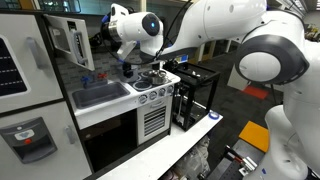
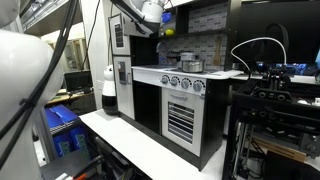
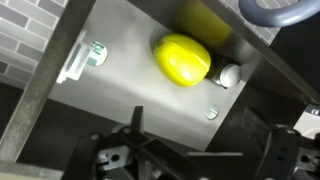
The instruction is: Open the oven door and remove the yellow object.
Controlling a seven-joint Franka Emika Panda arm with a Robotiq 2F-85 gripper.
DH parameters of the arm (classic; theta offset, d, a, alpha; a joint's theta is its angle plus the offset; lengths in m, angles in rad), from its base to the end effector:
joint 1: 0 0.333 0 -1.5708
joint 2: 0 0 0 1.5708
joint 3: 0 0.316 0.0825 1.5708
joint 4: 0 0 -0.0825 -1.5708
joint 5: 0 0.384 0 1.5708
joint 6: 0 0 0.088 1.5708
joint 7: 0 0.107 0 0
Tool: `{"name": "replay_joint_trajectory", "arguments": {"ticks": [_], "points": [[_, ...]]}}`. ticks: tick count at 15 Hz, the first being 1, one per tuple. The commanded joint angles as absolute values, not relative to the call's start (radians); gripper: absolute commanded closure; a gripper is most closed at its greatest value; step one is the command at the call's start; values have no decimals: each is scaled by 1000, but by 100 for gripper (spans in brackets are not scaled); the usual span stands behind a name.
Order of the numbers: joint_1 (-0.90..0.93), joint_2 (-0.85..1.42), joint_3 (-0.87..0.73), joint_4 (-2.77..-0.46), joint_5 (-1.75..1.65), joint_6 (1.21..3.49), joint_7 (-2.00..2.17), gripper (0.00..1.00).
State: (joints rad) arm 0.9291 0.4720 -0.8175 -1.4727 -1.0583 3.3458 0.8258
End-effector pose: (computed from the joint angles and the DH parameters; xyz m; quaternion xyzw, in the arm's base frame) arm 0.6307 0.2961 0.5771 0.7041 0.3110 0.6336 0.0775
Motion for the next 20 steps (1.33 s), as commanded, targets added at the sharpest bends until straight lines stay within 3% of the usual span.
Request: {"name": "replay_joint_trajectory", "arguments": {"ticks": [1, 20], "points": [[947, 411, -818, -1504, -1091, 3321, 796, 0], [708, 563, -628, -1363, -1106, 3418, 585, 0]]}}
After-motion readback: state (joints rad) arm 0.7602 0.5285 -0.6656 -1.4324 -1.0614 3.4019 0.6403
